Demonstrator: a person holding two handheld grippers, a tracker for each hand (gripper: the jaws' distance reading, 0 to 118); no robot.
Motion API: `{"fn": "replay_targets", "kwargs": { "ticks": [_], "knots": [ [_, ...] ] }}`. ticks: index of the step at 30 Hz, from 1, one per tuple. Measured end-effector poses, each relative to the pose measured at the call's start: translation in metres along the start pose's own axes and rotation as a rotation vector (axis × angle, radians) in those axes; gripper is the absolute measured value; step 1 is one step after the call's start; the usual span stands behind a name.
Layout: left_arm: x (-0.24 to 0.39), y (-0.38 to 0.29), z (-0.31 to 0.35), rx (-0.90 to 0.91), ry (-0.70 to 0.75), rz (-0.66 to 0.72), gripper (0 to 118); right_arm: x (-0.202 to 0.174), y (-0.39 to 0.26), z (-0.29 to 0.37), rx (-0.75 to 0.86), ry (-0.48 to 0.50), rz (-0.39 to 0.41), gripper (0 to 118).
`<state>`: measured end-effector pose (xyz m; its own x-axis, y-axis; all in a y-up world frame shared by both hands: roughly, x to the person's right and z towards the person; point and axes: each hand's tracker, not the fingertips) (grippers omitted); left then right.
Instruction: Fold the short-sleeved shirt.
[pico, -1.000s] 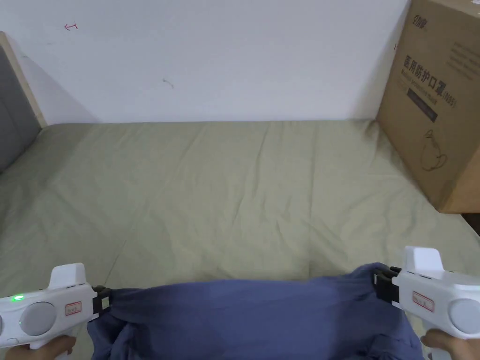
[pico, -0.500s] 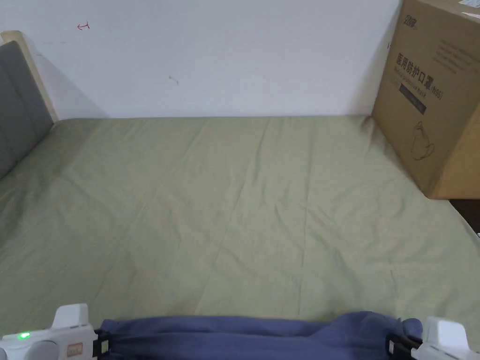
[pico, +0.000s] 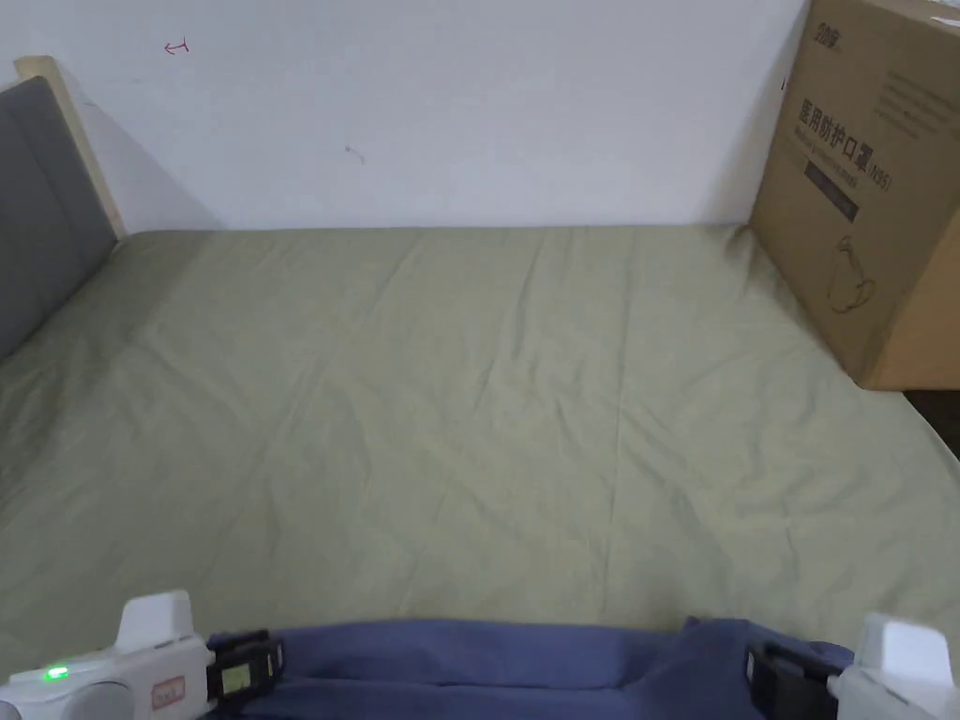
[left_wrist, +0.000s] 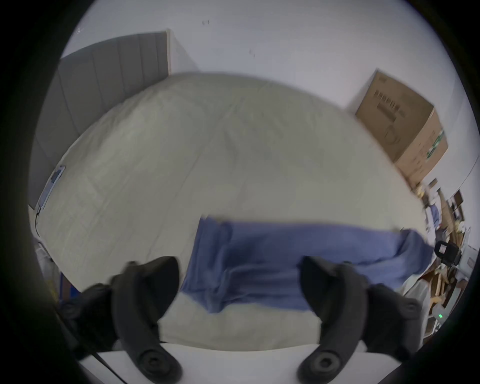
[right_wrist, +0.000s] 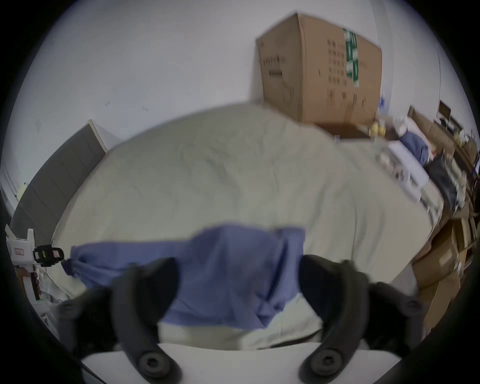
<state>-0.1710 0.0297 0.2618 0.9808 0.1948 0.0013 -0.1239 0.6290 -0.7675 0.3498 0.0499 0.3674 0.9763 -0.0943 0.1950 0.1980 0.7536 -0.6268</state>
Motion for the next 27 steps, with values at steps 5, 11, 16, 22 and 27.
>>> {"fn": "replay_targets", "kwargs": {
  "ticks": [5, 11, 16, 22, 27],
  "knots": [
    [0.029, 0.036, 0.037, 0.242, -0.047, -0.033, 106, -0.031, 0.056, 0.041, 0.275, 0.033, 0.047, 102],
    [0.069, 0.050, 0.066, 0.518, 0.008, -0.141, 103, -0.064, 0.084, 0.061, 0.476, 0.010, 0.113, 101],
    [0.079, 0.047, 0.061, 0.612, 0.014, -0.171, 82, -0.080, 0.085, 0.067, 0.535, 0.012, 0.126, 83],
    [0.091, 0.046, 0.063, 0.580, -0.047, -0.179, 0, -0.087, 0.084, 0.061, 0.551, -0.018, 0.167, 0],
    [0.076, 0.050, 0.052, 0.451, -0.046, -0.171, 0, -0.087, 0.085, 0.058, 0.546, -0.009, 0.169, 0]
  ]
}}
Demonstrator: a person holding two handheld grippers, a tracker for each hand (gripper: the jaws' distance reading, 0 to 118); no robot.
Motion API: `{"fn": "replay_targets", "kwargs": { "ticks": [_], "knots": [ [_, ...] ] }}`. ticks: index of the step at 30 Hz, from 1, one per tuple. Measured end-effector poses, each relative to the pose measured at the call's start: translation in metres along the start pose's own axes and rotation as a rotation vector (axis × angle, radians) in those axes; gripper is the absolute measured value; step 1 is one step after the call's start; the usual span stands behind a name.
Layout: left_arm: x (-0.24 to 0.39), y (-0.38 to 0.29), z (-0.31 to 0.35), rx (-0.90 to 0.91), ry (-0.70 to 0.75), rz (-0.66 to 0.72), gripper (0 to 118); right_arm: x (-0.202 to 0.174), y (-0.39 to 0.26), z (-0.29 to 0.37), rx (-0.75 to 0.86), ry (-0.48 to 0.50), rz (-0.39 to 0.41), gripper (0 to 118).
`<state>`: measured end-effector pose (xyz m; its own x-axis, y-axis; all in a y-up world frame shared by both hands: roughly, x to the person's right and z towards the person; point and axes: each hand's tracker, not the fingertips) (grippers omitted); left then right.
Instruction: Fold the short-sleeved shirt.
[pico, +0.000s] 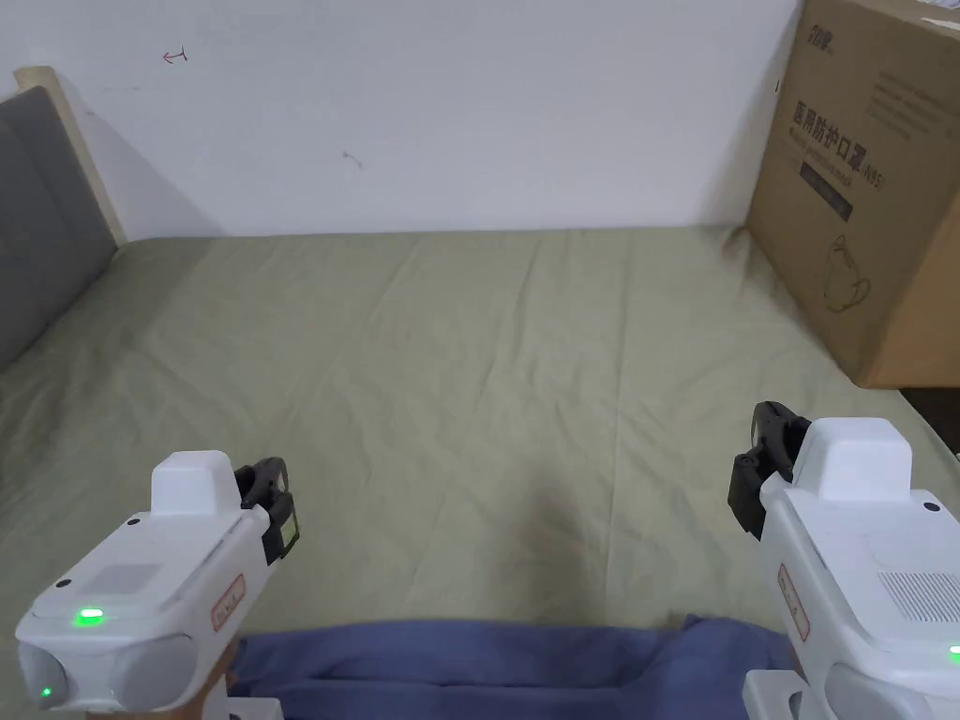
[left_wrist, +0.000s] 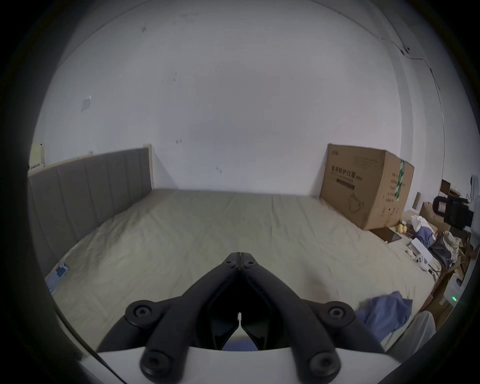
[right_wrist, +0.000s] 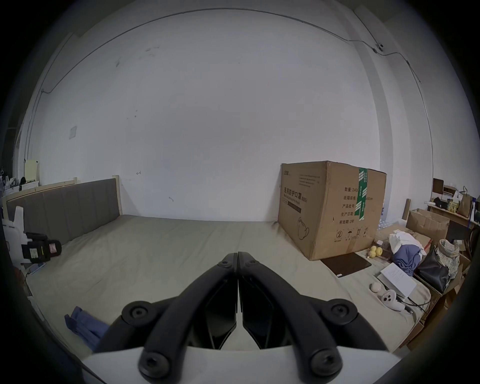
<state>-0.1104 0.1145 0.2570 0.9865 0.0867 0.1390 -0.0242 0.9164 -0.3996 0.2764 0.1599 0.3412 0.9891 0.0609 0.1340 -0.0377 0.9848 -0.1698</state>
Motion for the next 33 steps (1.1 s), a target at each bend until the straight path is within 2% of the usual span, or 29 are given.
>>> {"fn": "replay_targets", "kwargs": {
  "ticks": [3, 10, 11, 13, 15, 16, 18, 19, 23, 27, 29, 30, 31, 33],
  "knots": [
    [-0.033, -0.012, -0.014, -0.206, -0.066, 0.105, 0, 0.001, -0.002, -0.002, -0.013, 0.012, -0.009, 0],
    [-0.119, -0.062, -0.032, -0.487, -0.152, 0.305, 2, 0.000, -0.012, -0.009, -0.056, 0.026, -0.011, 0],
    [-0.129, -0.068, -0.034, -0.530, -0.161, 0.333, 7, -0.002, -0.013, -0.010, -0.062, 0.027, -0.011, 0],
    [-0.153, -0.083, -0.044, -0.593, -0.166, 0.409, 30, -0.004, -0.016, -0.012, -0.074, 0.030, -0.008, 0],
    [-0.168, -0.096, -0.048, -0.607, -0.162, 0.442, 43, -0.007, -0.018, -0.014, -0.085, 0.033, -0.007, 0],
    [-0.173, -0.101, -0.050, -0.616, -0.167, 0.454, 65, -0.008, -0.020, -0.015, -0.092, 0.034, -0.006, 0],
    [-0.170, -0.107, -0.051, -0.638, -0.158, 0.465, 97, -0.009, -0.023, -0.017, -0.105, 0.036, -0.001, 0],
    [-0.172, -0.110, -0.052, -0.642, -0.164, 0.467, 100, -0.011, -0.024, -0.019, -0.112, 0.033, 0.002, 0],
    [-0.188, -0.131, -0.078, -0.675, -0.221, 0.494, 95, -0.011, -0.030, -0.022, -0.139, 0.032, -0.005, 0],
    [-0.171, -0.143, -0.086, -0.721, -0.233, 0.457, 57, -0.009, -0.033, -0.021, -0.153, 0.022, -0.006, 0],
    [-0.169, -0.150, -0.093, -0.699, -0.245, 0.414, 43, -0.006, -0.034, -0.019, -0.161, 0.015, -0.003, 0],
    [-0.167, -0.150, -0.095, -0.695, -0.241, 0.411, 25, -0.005, -0.034, -0.019, -0.164, 0.013, -0.001, 0],
    [-0.166, -0.151, -0.096, -0.690, -0.249, 0.420, 16, -0.003, -0.034, -0.018, -0.166, 0.011, 0.000, 0],
    [-0.150, -0.147, -0.092, -0.684, -0.232, 0.406, 12, 0.002, -0.033, -0.017, -0.168, 0.004, -0.003, 0]
  ]
}}
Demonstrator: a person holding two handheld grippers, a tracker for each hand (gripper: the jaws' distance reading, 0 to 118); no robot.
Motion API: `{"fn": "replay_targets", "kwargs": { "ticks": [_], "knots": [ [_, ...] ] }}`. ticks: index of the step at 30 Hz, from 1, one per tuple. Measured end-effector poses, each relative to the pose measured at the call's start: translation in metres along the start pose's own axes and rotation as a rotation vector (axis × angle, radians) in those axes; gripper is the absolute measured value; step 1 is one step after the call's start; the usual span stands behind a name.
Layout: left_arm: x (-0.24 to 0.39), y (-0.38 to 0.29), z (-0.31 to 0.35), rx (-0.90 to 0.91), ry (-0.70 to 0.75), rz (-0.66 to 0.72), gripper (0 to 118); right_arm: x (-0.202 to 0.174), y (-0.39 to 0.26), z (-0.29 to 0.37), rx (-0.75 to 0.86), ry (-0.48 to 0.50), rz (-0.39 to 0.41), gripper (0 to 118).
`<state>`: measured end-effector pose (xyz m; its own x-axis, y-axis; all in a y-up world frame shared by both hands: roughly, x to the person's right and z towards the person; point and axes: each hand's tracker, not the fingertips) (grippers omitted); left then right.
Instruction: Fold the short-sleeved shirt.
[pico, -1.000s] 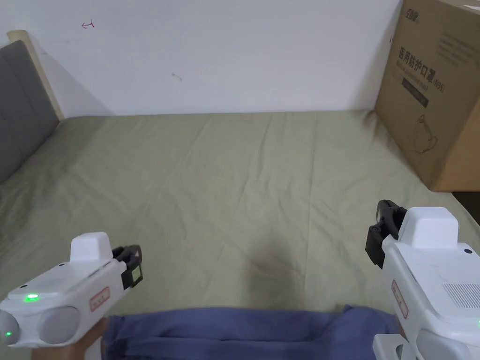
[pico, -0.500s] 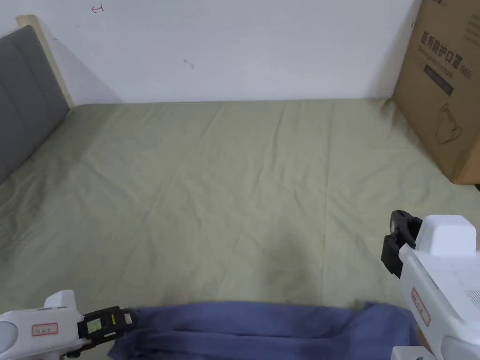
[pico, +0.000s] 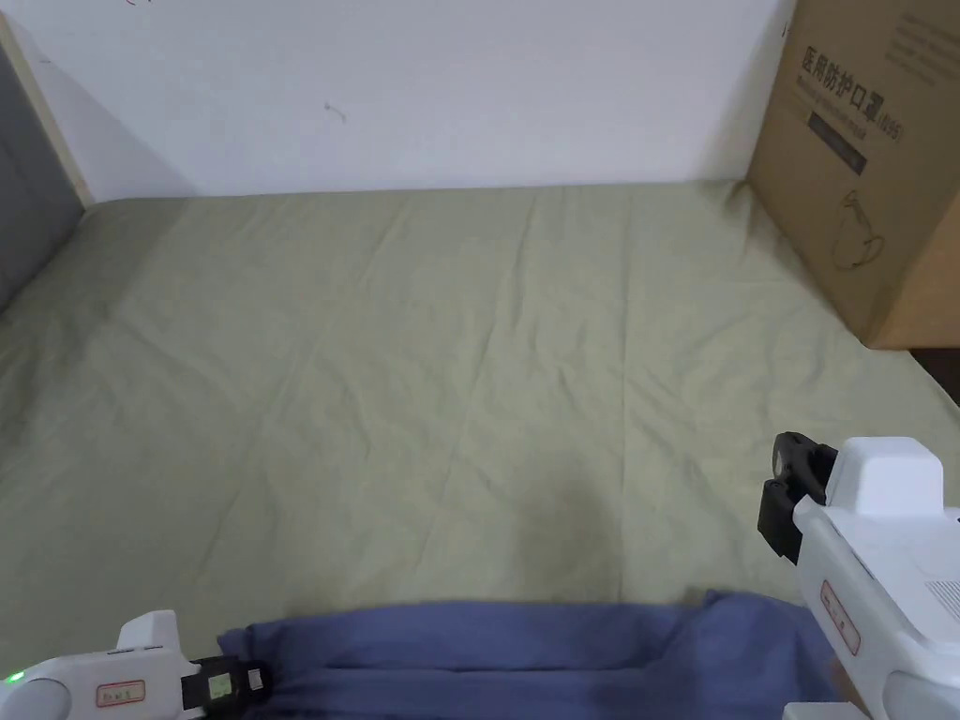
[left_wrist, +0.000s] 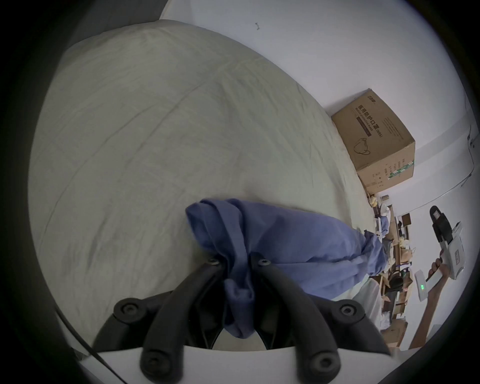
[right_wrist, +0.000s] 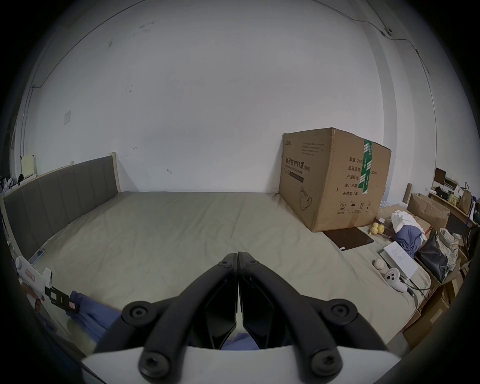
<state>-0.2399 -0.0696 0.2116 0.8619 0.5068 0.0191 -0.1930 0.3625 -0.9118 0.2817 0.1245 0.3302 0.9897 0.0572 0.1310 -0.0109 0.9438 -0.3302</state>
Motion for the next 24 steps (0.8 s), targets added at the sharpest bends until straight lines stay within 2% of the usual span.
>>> {"fn": "replay_targets", "kwargs": {
  "ticks": [3, 8, 12, 15, 18, 22, 24],
  "knots": [
    [0.019, -0.002, 0.017, 0.042, 0.086, -0.136, 10, 0.006, 0.003, 0.001, 0.001, -0.007, -0.009, 0],
    [0.028, 0.004, 0.064, 0.118, 0.060, -0.078, 9, 0.011, 0.006, 0.001, 0.011, -0.005, -0.016, 0],
    [0.018, 0.011, 0.093, 0.160, 0.141, -0.092, 9, 0.013, 0.007, 0.001, 0.018, 0.009, -0.025, 0],
    [0.000, 0.012, 0.113, 0.192, 0.188, -0.010, 9, 0.014, 0.007, 0.002, 0.021, 0.020, -0.035, 0],
    [-0.002, 0.010, 0.126, 0.205, 0.231, 0.012, 9, 0.016, 0.005, 0.003, 0.022, 0.030, -0.046, 0],
    [0.021, 0.011, 0.124, 0.204, 0.261, 0.003, 9, 0.019, 0.003, 0.005, 0.028, 0.045, -0.049, 0],
    [0.057, 0.010, 0.118, 0.196, 0.264, -0.012, 9, 0.021, 0.003, 0.006, 0.028, 0.047, -0.047, 0]
  ]
}}
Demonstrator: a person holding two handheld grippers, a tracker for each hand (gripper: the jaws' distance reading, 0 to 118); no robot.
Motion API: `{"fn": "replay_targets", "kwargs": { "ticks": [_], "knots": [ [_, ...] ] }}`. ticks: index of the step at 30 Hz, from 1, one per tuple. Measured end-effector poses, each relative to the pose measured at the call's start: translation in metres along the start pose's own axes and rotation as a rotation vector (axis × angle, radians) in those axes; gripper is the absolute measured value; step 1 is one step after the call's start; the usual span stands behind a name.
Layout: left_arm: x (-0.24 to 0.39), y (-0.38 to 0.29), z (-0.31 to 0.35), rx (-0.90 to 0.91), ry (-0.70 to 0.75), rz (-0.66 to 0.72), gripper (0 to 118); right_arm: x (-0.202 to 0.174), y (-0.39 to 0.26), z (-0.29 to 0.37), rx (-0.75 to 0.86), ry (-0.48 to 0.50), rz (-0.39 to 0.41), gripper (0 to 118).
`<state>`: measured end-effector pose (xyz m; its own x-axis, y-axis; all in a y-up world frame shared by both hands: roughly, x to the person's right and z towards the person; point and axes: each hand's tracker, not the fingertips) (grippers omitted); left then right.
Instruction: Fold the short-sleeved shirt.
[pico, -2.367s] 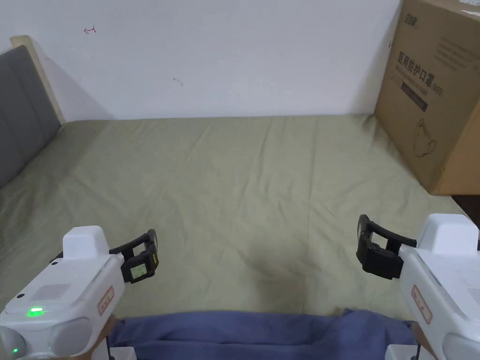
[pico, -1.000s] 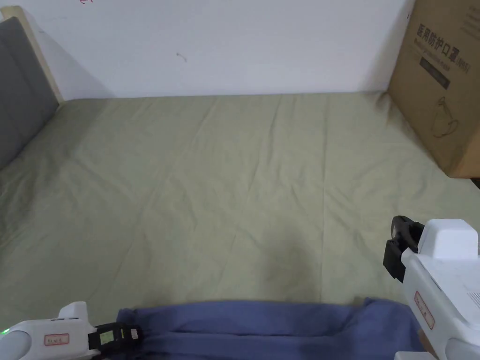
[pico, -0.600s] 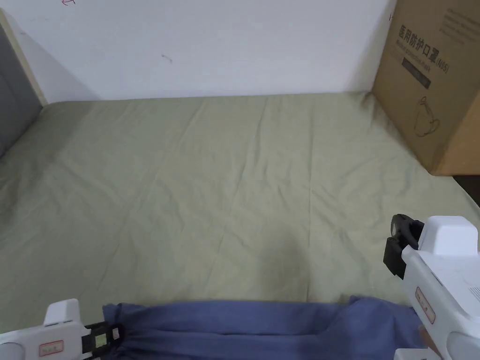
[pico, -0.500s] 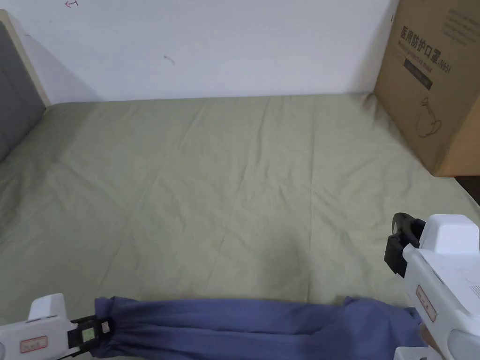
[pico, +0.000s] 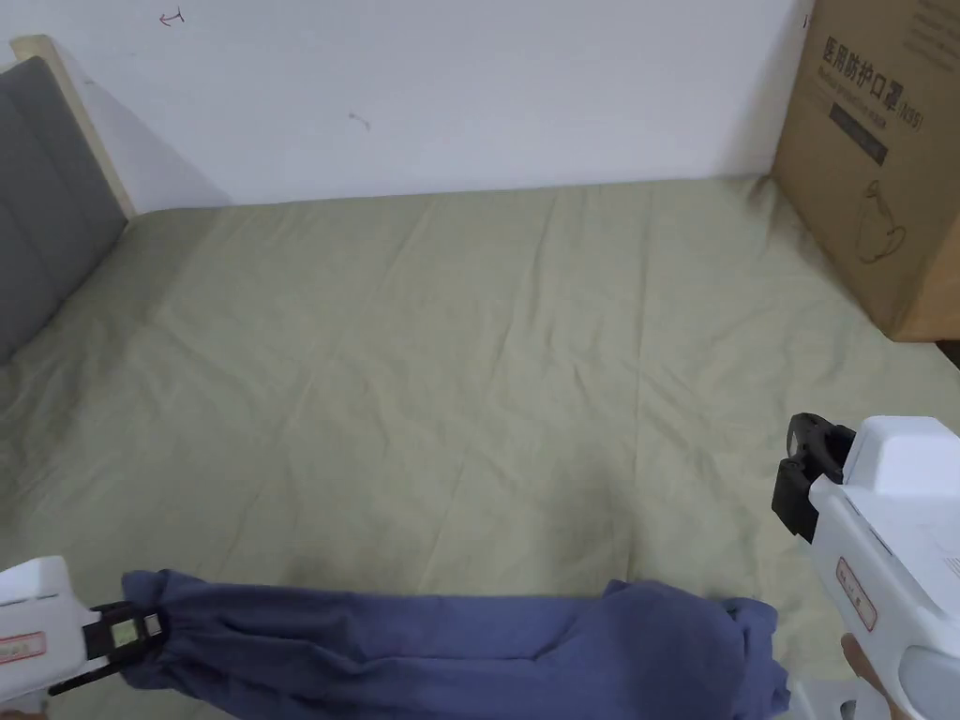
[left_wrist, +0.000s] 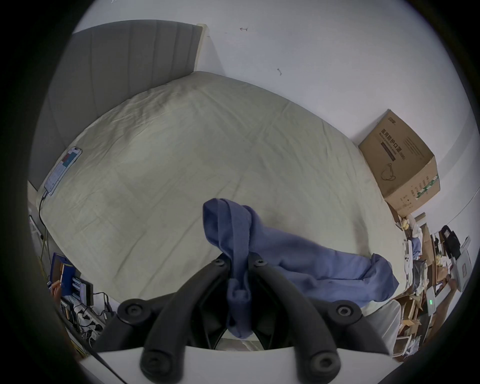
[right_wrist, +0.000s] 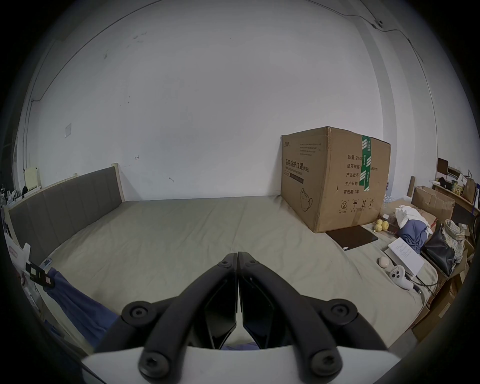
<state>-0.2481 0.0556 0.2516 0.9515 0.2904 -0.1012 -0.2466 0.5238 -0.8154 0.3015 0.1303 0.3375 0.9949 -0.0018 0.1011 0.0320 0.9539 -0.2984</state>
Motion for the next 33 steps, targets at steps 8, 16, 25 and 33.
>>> {"fn": "replay_targets", "kwargs": {
  "ticks": [8, 16, 25, 33],
  "knots": [
    [0.099, -0.012, -0.032, -0.102, -0.198, -0.116, 9, 0.014, 0.000, 0.006, 0.002, -0.012, -0.004, 0],
    [0.180, -0.057, -0.108, -0.279, -0.193, -0.274, 9, 0.027, 0.003, 0.015, 0.010, -0.041, 0.006, 0],
    [0.202, -0.073, -0.119, -0.324, -0.283, -0.237, 77, 0.034, 0.001, 0.017, -0.005, -0.057, 0.007, 0],
    [0.186, -0.041, -0.048, 0.017, -0.265, -0.215, 114, 0.030, 0.008, 0.013, 0.007, -0.041, 0.002, 0]
  ]
}}
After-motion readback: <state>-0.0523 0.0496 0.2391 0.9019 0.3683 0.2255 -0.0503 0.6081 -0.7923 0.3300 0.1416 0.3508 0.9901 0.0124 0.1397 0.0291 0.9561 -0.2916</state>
